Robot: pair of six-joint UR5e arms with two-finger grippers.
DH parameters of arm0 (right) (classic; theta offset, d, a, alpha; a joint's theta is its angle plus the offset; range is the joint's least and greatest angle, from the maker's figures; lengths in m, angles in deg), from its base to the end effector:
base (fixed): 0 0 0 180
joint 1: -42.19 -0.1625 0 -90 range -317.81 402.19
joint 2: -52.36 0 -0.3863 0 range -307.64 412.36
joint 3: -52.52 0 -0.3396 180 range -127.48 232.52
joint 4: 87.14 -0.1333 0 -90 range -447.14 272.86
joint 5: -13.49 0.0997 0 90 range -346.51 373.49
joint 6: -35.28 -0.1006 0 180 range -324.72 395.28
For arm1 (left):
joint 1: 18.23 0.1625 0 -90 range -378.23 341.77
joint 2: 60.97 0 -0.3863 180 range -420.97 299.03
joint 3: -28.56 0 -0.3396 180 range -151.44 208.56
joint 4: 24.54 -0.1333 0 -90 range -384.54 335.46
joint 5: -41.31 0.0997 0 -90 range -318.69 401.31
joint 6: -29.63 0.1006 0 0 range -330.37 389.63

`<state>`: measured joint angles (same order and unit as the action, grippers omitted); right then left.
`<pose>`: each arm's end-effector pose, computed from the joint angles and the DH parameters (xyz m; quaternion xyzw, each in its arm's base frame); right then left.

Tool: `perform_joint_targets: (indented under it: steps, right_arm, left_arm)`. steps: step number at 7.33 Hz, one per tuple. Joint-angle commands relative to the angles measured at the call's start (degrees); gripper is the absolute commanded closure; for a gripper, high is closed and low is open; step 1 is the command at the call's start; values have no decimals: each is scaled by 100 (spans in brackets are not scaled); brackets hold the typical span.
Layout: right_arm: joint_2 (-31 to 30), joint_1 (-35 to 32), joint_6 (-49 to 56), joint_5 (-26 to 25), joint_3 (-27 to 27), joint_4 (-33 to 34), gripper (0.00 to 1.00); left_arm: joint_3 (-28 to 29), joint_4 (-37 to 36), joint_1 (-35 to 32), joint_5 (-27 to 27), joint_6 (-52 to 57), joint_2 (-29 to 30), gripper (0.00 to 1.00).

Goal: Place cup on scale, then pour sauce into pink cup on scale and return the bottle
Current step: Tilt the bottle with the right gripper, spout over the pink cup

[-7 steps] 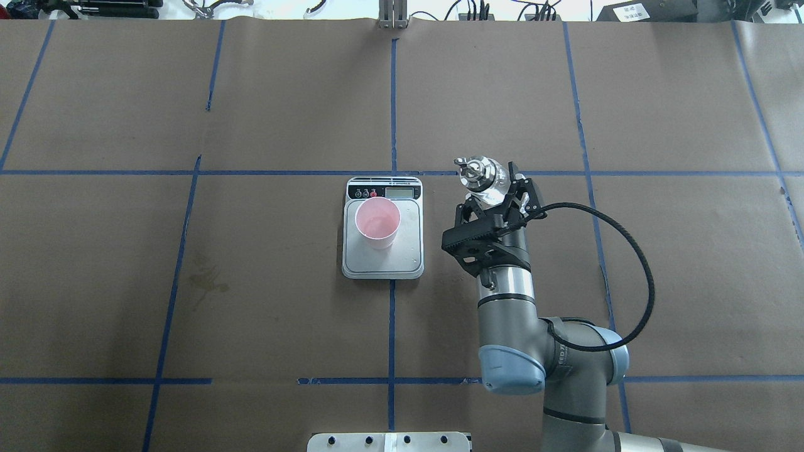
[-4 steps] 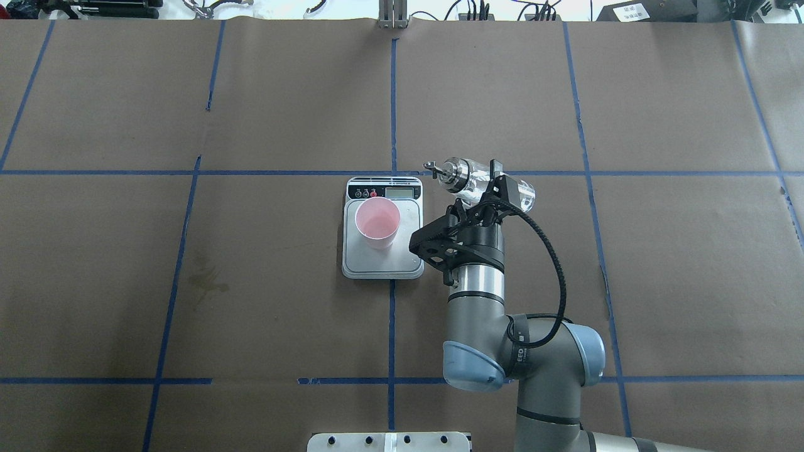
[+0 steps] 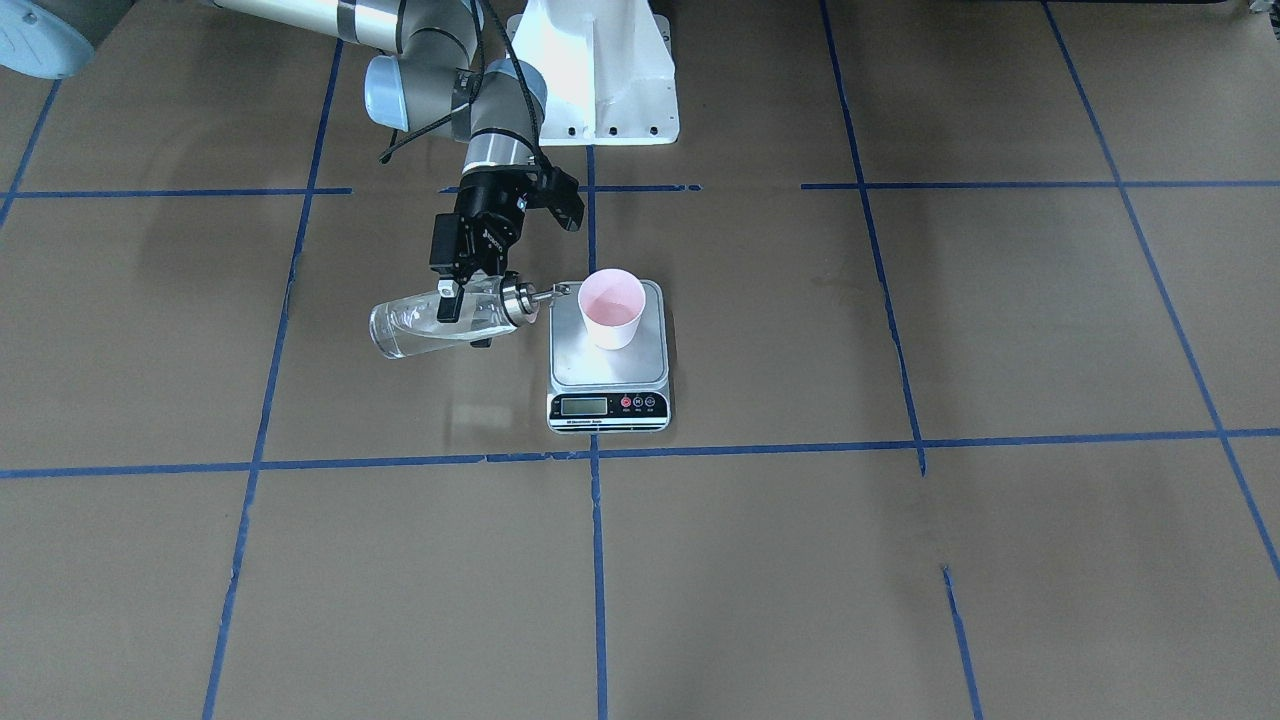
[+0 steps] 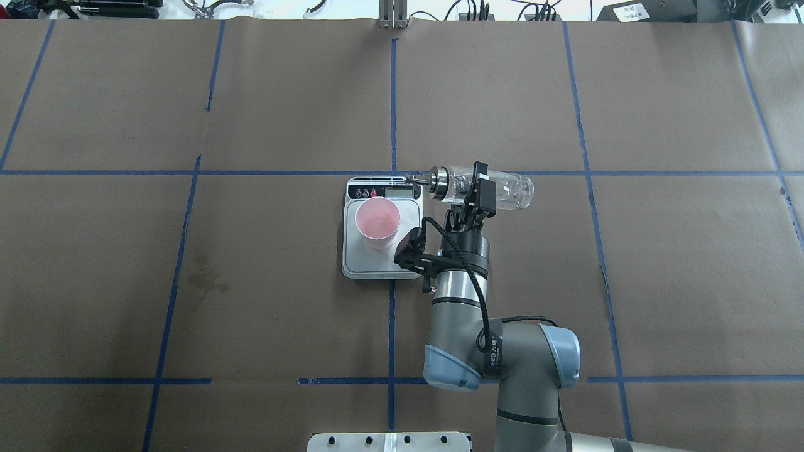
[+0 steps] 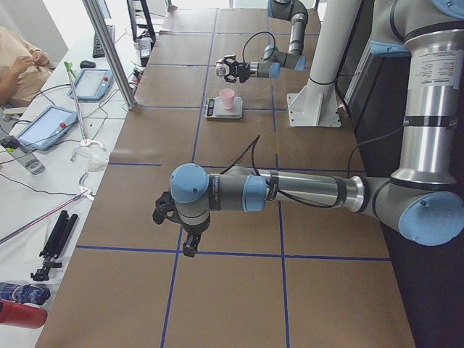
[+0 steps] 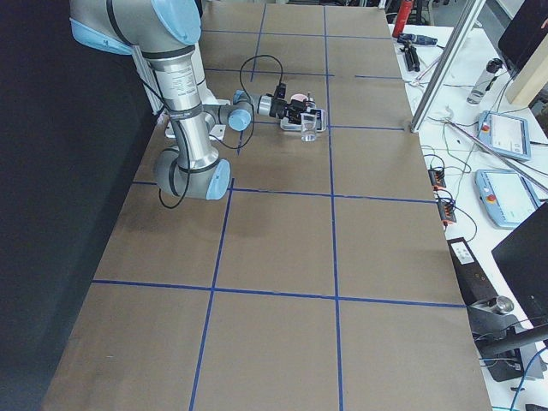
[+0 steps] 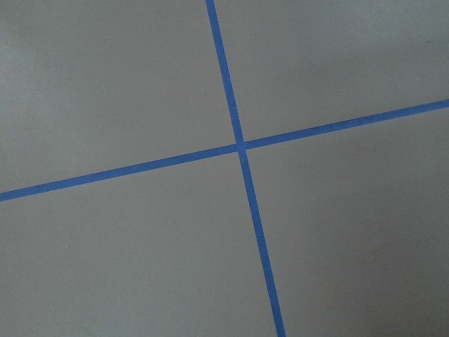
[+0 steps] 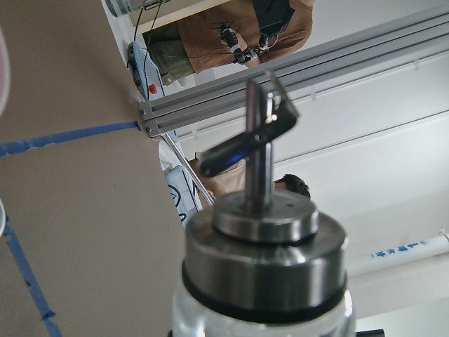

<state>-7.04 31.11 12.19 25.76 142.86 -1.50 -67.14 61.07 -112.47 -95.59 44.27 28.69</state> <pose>-0.5263 -0.3391 0.2802 0.6133 0.1928 -0.1792 0.7447 -0.0920 -0.4311 0.5841 0.0729 0.3913 0.0865 0.9133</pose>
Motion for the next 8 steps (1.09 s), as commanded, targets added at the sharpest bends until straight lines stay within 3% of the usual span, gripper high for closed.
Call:
perform_joint_targets:
  steps: [1,5,8]
  right_arm:
    - [78,184,489,-267,-139,14,100]
    - [25,334,1366,-944,-148,5,100]
    - [-1,325,1930,-1138,-174,5,100]
  left_arm:
    - [-1,0,2,-4,-5,-1,0]
    - [-1,-9,11,-12,-5,-1,0]
    - [8,-18,11,-13,-5,-1,0]
